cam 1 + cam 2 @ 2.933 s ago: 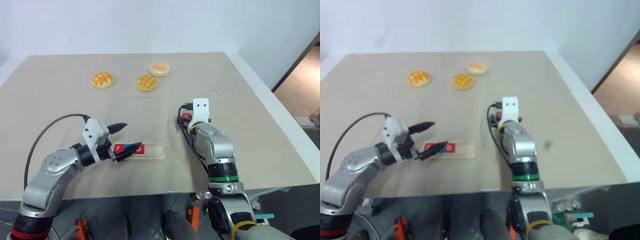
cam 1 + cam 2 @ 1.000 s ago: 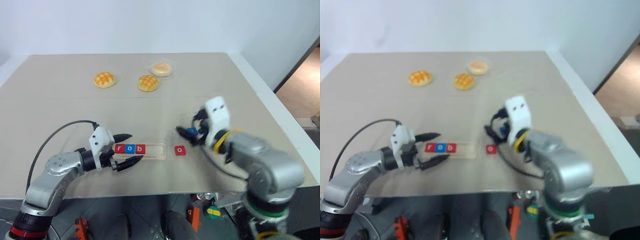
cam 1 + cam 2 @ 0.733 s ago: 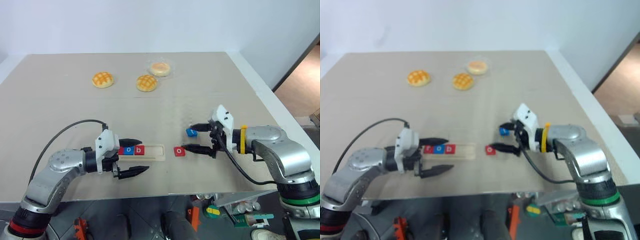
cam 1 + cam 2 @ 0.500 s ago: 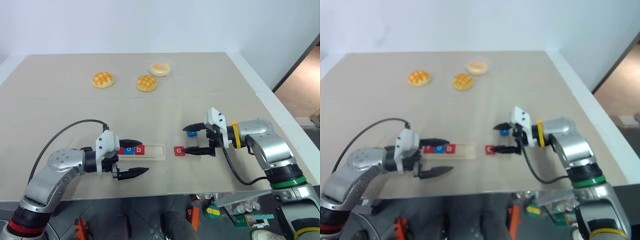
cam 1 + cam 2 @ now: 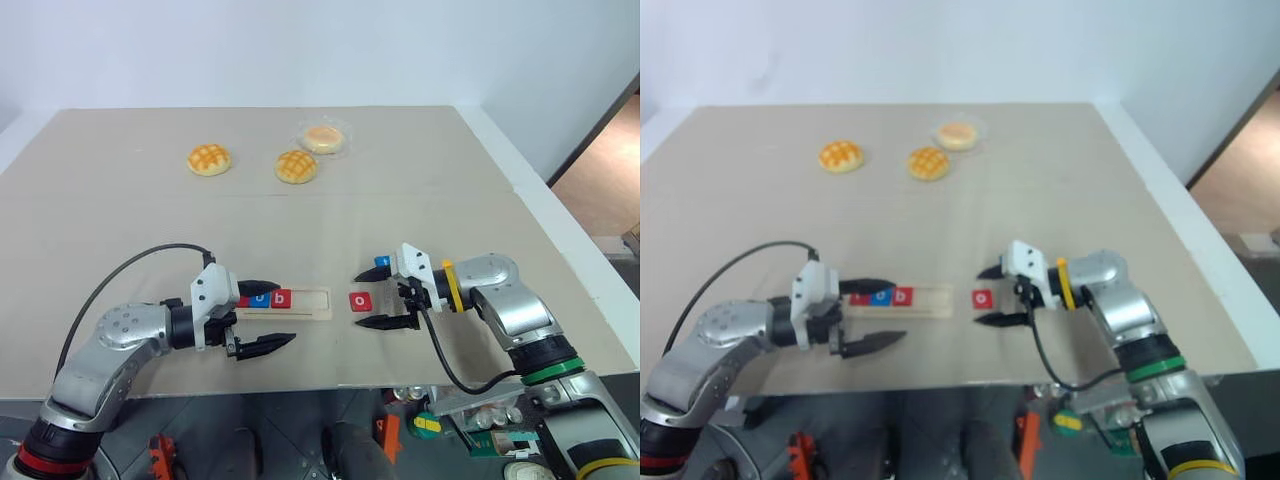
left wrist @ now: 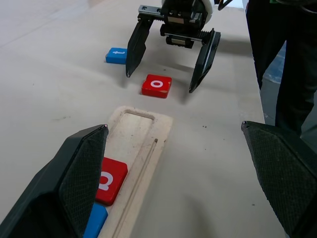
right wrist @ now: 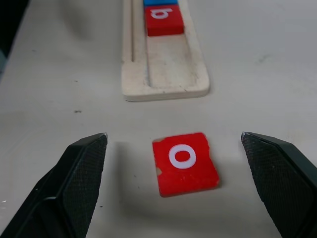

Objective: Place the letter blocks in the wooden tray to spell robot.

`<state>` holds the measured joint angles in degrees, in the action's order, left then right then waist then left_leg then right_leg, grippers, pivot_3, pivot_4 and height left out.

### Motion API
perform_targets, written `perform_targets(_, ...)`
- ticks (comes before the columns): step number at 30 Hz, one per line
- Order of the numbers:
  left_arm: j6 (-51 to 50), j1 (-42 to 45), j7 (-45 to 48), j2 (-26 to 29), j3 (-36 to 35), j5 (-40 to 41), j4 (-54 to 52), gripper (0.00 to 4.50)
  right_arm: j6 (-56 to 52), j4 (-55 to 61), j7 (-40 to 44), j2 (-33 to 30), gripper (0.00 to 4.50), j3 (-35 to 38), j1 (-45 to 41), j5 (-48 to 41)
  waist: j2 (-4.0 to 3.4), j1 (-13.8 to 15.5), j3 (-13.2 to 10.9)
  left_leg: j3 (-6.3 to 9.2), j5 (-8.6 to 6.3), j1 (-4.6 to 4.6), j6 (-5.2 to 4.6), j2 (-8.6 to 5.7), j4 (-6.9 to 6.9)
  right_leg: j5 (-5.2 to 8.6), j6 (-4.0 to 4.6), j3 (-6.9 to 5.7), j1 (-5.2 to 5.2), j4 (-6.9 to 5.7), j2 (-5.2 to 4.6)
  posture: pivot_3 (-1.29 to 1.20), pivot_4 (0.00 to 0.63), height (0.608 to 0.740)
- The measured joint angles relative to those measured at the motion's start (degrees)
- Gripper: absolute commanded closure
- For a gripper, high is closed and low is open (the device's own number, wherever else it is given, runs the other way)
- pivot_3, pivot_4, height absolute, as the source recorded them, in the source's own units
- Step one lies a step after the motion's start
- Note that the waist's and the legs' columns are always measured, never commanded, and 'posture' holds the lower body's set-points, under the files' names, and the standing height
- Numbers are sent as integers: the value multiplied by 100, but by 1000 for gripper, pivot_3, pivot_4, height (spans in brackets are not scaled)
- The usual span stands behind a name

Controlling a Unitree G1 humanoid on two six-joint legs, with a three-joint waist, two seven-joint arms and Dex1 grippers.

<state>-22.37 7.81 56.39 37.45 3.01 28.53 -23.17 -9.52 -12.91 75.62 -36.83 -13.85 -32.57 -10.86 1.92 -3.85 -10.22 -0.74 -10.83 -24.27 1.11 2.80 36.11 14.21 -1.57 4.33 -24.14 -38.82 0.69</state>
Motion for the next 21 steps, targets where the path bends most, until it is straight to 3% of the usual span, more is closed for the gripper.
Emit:
perform_targets(7,1,-34,-92,-1,0,-66,0,0,-148,110,-381,107,267,56,278,27,0,7,1,0,0,7,1,0,20,-1,0,1,6,-17,0,0,150,740)
perform_targets(19,4,6,-86,-31,0,-109,117,0,-885,1417,-727,-122,267,331,1182,-269,1,109,2,0,1,8,1,-1,23,0,-1,1,8,-17,0,0,150,740)
perform_targets(21,3,57,-84,-51,1,-105,142,0,-983,1533,-781,-156,989,335,1239,-308,1,111,2,1,0,8,1,-1,23,-1,-1,1,9,-17,0,0,150,740)
